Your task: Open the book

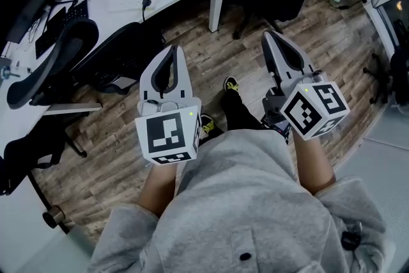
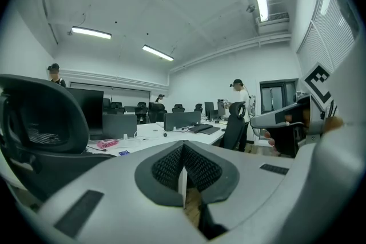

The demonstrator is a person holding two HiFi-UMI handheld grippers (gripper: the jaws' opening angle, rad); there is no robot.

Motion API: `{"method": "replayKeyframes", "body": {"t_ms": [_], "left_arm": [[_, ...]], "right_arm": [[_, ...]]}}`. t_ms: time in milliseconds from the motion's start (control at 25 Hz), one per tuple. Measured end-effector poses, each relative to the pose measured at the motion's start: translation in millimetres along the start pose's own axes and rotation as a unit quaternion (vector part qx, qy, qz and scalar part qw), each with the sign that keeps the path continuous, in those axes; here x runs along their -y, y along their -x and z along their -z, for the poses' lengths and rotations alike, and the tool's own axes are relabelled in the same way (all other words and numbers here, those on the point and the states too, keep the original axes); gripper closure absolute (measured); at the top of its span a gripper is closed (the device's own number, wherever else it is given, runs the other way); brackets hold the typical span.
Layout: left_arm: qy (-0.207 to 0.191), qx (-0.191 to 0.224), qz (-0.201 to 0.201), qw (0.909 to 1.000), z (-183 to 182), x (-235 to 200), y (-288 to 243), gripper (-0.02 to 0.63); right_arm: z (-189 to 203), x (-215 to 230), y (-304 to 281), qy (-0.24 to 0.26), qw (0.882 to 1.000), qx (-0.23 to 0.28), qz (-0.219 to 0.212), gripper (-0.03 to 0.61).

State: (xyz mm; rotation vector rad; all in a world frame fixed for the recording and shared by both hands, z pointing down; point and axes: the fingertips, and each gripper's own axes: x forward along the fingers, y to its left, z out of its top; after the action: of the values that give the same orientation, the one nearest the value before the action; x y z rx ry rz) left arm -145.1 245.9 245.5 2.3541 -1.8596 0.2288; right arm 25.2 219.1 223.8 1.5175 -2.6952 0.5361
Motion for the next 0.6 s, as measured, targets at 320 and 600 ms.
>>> {"method": "replayKeyframes", "body": {"t_ms": [320, 600], "left_arm": [[-0.003, 0.0, -0.005, 1.0, -7, 1, -32, 0.606], [-0.009, -0.008, -0.005, 0.9999, -11, 5, -79, 0.606]], "right_arm": [[-8, 21, -22, 0.007, 1.0, 0.004, -0.011, 0.552], [-17, 61, -50, -0.007, 1.0, 0.003, -0.007, 0.552]]}}
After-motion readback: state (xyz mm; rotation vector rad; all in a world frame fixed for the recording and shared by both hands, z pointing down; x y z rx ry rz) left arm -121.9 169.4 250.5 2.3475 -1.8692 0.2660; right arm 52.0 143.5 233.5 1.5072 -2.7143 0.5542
